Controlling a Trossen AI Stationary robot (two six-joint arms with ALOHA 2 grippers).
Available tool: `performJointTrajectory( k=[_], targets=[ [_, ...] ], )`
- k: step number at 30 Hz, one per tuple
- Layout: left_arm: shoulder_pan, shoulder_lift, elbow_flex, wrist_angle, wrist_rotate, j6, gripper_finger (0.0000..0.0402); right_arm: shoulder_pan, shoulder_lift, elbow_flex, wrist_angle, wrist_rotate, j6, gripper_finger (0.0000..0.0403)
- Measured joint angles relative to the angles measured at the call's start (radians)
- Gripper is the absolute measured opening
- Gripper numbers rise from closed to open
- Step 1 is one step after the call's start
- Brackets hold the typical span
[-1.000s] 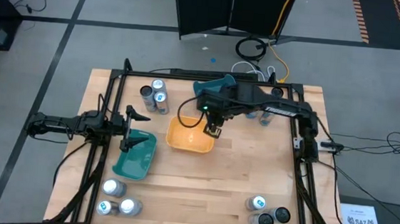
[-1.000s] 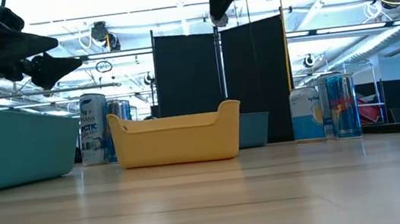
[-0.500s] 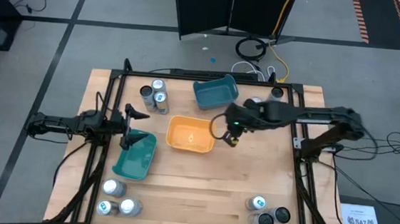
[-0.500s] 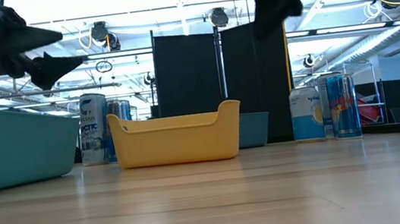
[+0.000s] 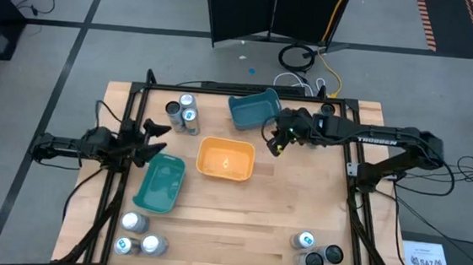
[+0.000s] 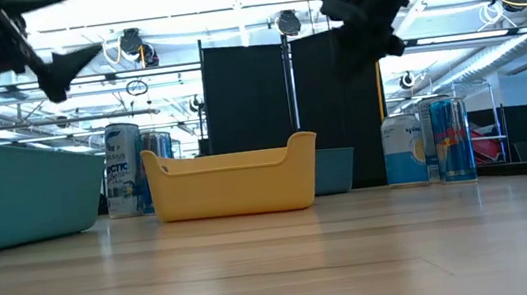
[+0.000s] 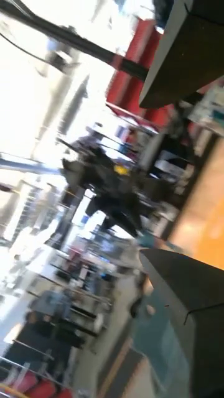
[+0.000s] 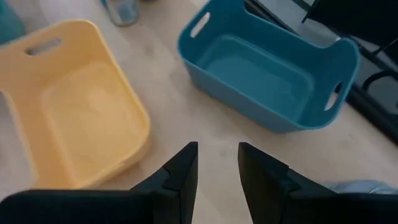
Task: Sort soda cans
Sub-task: Adjust the light green bin beside the yellow bin
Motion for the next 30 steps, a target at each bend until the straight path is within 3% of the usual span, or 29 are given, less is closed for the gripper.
performJointTrajectory(
  k=[8, 14, 16, 20, 22, 24, 27, 30],
  targets=[
    [0.000, 0.000, 0.000, 0.135, -0.009, 0.000, 0.0393, -0.066, 0.007, 0.000, 0.010, -0.002, -0.162, 0.0107],
    [0.000, 0.000, 0.000, 0.214, -0.046, 0.000, 0.0393, -0.084, 0.007, 0.000, 0.040, -0.005, -0.146, 0.0107],
    [0.000, 0.000, 0.001, 0.241, -0.095, 0.000, 0.0393, -0.081, 0.007, 0.000, 0.048, -0.007, -0.087, 0.0107],
    [0.000, 0.001, 0.037, 0.219, -0.290, 0.002, 0.0393, -0.078, 0.007, 0.000, 0.057, -0.068, 0.056, 0.0107],
    [0.000, 0.002, 0.109, 0.088, -0.331, 0.004, 0.0393, -0.074, 0.007, 0.000, 0.066, -0.106, 0.121, 0.0107],
    [0.000, 0.028, 0.218, -0.181, -0.351, -0.013, 0.0393, -0.063, 0.007, 0.000, 0.078, -0.120, 0.183, 0.0107],
    [0.000, 0.132, 0.423, -0.593, -0.360, -0.101, 0.0393, -0.039, 0.007, 0.000, 0.114, -0.130, 0.247, 0.0107],
    [0.000, 0.266, 0.613, -0.891, -0.362, -0.188, 0.0393, -0.015, 0.007, 0.000, 0.166, -0.130, 0.285, 0.0107]
  ],
)
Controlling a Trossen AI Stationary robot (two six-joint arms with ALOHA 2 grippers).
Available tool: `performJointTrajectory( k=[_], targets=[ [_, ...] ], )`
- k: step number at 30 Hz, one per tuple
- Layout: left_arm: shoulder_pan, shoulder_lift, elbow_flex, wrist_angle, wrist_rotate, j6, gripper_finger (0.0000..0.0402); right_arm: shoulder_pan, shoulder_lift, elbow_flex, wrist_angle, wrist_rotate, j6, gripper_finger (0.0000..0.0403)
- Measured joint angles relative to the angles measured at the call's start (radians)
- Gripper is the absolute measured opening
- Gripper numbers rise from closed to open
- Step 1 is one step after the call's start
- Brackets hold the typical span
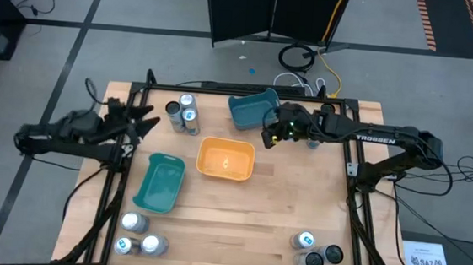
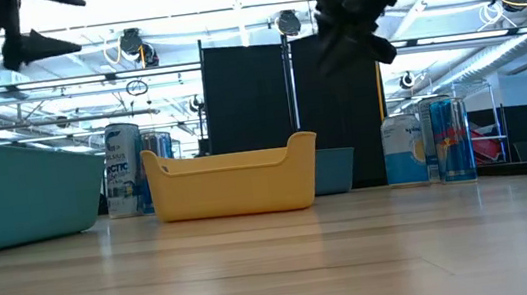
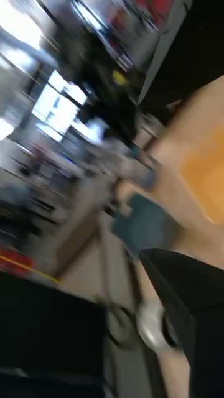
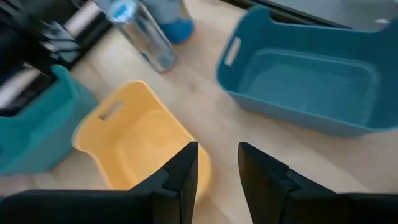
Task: Sort soda cans
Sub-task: Adjust the light green bin beside the yellow bin
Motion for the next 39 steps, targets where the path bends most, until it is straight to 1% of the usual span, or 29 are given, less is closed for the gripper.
performJointTrajectory(
  k=[3, 4, 6, 8, 9, 12, 14, 16, 22, 29, 34, 39],
  targets=[
    [0.000, 0.142, 0.153, -0.275, 0.010, -0.112, 0.0393, 0.019, 0.000, 0.000, 0.050, 0.000, 0.032, 0.0107],
    [0.000, 0.191, 0.202, -0.370, 0.030, -0.170, 0.0393, 0.023, 0.000, 0.000, 0.061, 0.001, 0.043, 0.0107],
    [0.000, 0.287, 0.284, -0.572, 0.102, -0.297, 0.0393, 0.032, 0.000, 0.000, 0.075, 0.004, 0.067, 0.0107],
    [0.000, 0.378, 0.335, -0.740, 0.196, -0.399, 0.0393, 0.038, 0.000, 0.000, 0.074, 0.005, 0.077, 0.0107],
    [-0.001, 0.418, 0.350, -0.798, 0.237, -0.448, 0.0393, 0.040, 0.000, 0.000, 0.072, 0.006, 0.077, 0.0107],
    [-0.019, 0.510, 0.349, -0.919, 0.325, -0.563, 0.0393, 0.047, 0.000, 0.000, 0.066, 0.006, 0.072, 0.0107],
    [-0.042, 0.552, 0.335, -0.938, 0.380, -0.599, 0.0393, 0.051, 0.000, 0.000, 0.066, 0.007, 0.056, 0.0107],
    [-0.068, 0.579, 0.319, -0.931, 0.409, -0.649, 0.0393, 0.055, 0.000, 0.000, 0.065, 0.005, 0.034, 0.0107],
    [-0.128, 0.622, 0.266, -0.912, 0.416, -0.815, 0.0393, 0.072, 0.000, 0.000, 0.025, -0.002, -0.042, 0.0107],
    [-0.160, 0.624, 0.163, -0.773, 0.440, -0.957, 0.0393, 0.088, 0.000, 0.000, -0.042, -0.003, -0.114, 0.0107],
    [-0.181, 0.624, 0.130, -0.706, 0.452, -1.010, 0.0393, 0.087, 0.000, 0.000, -0.040, 0.000, -0.160, 0.0107],
    [-0.192, 0.625, 0.078, -0.703, 0.456, -1.028, 0.0393, 0.086, 0.001, 0.000, -0.040, 0.001, -0.177, 0.0107]
  ],
)
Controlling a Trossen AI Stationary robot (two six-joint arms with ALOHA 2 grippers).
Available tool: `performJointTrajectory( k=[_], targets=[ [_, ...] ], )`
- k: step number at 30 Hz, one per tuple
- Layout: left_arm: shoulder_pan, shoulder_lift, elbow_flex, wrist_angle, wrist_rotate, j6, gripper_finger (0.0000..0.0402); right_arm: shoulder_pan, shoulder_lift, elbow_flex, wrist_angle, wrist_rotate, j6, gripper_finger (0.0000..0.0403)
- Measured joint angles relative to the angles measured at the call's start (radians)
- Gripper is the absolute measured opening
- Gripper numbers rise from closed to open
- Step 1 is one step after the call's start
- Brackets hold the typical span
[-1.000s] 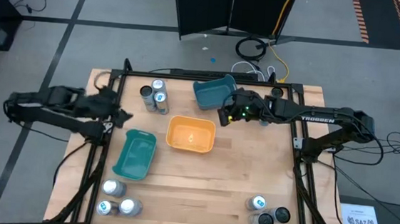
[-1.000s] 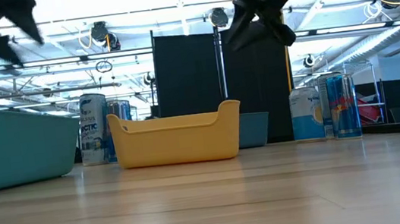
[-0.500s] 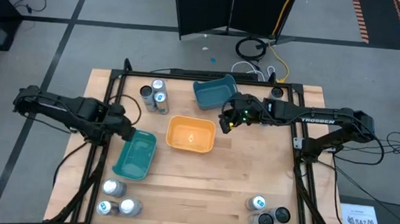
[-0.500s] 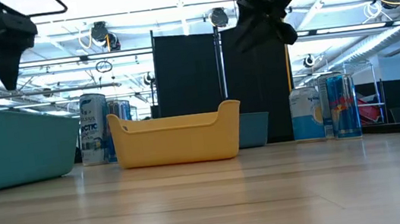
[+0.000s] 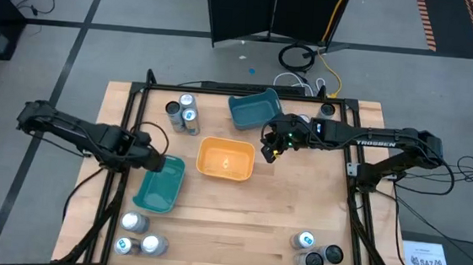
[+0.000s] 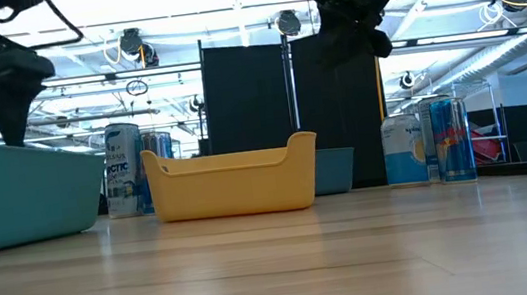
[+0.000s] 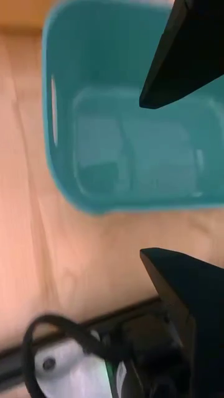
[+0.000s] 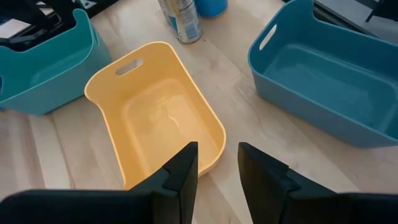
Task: Sort soda cans
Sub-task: Adjust the light green bin beside the yellow bin
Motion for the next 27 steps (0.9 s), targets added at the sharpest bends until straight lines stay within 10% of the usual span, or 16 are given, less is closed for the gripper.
performJointTrajectory(
  k=[27],
  targets=[
    [0.001, 0.141, 0.000, 0.067, 0.004, 0.062, 0.0350, 0.004, 0.000, 0.000, 0.001, -0.001, 0.048, 0.0107]
  ],
)
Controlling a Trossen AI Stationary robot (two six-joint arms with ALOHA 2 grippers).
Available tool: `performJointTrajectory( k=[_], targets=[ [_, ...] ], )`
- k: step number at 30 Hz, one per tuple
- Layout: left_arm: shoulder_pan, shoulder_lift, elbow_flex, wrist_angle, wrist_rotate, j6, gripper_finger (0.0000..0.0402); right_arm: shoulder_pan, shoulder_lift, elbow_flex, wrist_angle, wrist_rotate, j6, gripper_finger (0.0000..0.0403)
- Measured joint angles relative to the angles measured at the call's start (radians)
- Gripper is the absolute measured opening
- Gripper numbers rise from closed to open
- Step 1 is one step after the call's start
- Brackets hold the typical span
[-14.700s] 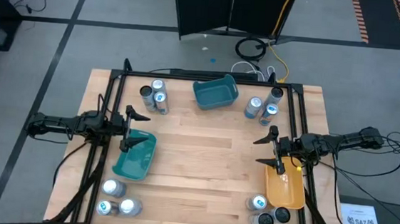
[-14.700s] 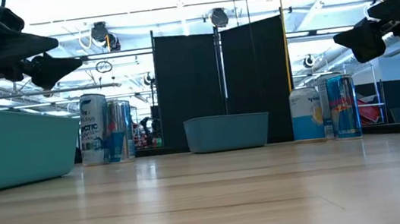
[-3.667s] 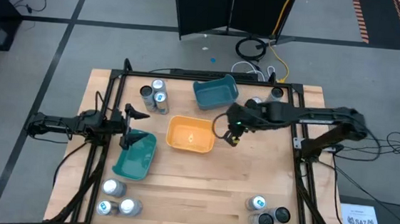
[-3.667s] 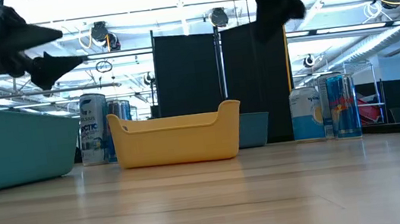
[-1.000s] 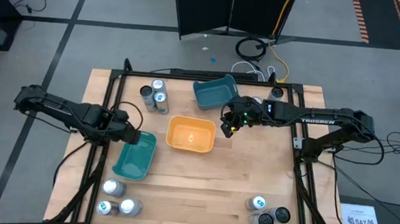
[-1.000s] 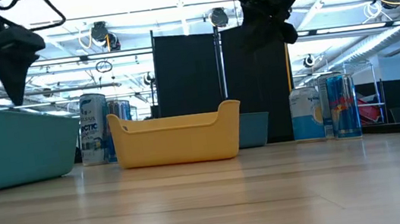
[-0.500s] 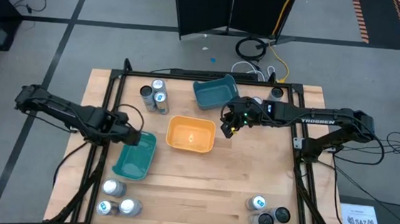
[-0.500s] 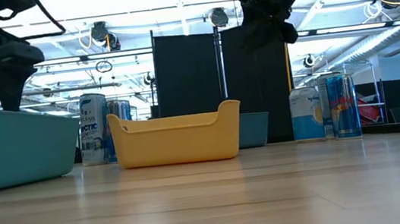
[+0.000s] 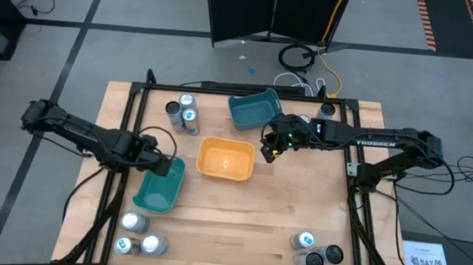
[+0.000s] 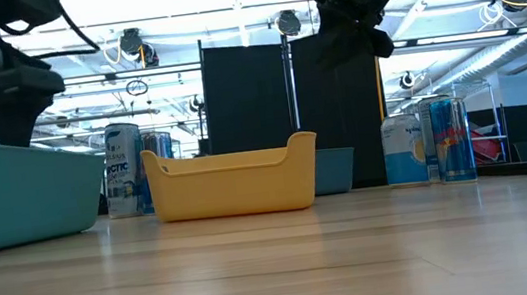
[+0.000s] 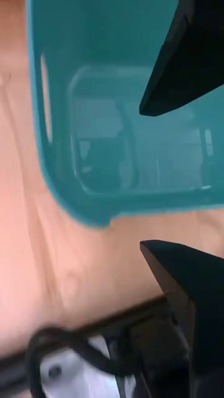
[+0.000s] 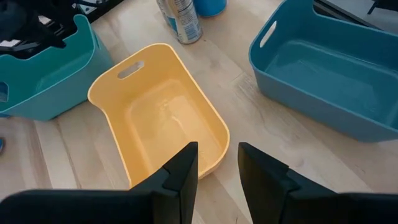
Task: Sort soda cans
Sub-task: Adjust the light green bin beside the yellow bin
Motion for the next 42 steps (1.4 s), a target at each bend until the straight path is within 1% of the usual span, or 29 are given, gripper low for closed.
performJointTrajectory(
  k=[8, 14, 17, 20, 24, 33, 38, 40, 42],
  targets=[
    [0.001, 0.093, -0.002, 0.033, 0.014, 0.012, 0.0350, 0.000, 0.000, 0.000, 0.000, -0.001, 0.000, 0.0107],
    [0.002, 0.110, -0.117, 0.214, 0.091, -0.002, 0.0349, 0.003, 0.000, 0.000, 0.000, -0.002, 0.000, 0.0107],
    [0.009, 0.110, -0.147, 0.235, 0.100, -0.042, 0.0336, 0.011, 0.000, 0.000, 0.000, -0.002, 0.000, 0.0107],
    [0.021, 0.110, -0.148, 0.242, 0.100, -0.048, 0.0306, 0.019, 0.000, 0.000, 0.000, -0.004, 0.000, 0.0107],
    [0.055, 0.110, -0.148, 0.242, 0.099, -0.072, 0.0250, 0.020, 0.000, 0.000, 0.000, -0.004, 0.000, 0.0107],
    [0.155, 0.110, -0.148, 0.246, 0.096, -0.079, 0.0098, 0.020, 0.000, 0.000, 0.000, -0.004, 0.008, 0.0107],
    [0.201, 0.110, -0.146, 0.271, 0.060, -0.107, 0.0018, 0.035, 0.000, 0.000, 0.000, -0.003, 0.023, 0.0107],
    [0.219, 0.109, -0.146, 0.288, 0.047, -0.119, 0.0010, 0.047, 0.000, 0.000, -0.001, -0.003, 0.031, 0.0107],
    [0.235, 0.110, -0.146, 0.300, 0.045, -0.133, 0.0013, 0.058, 0.000, 0.000, -0.006, -0.003, 0.034, 0.0107]
  ],
)
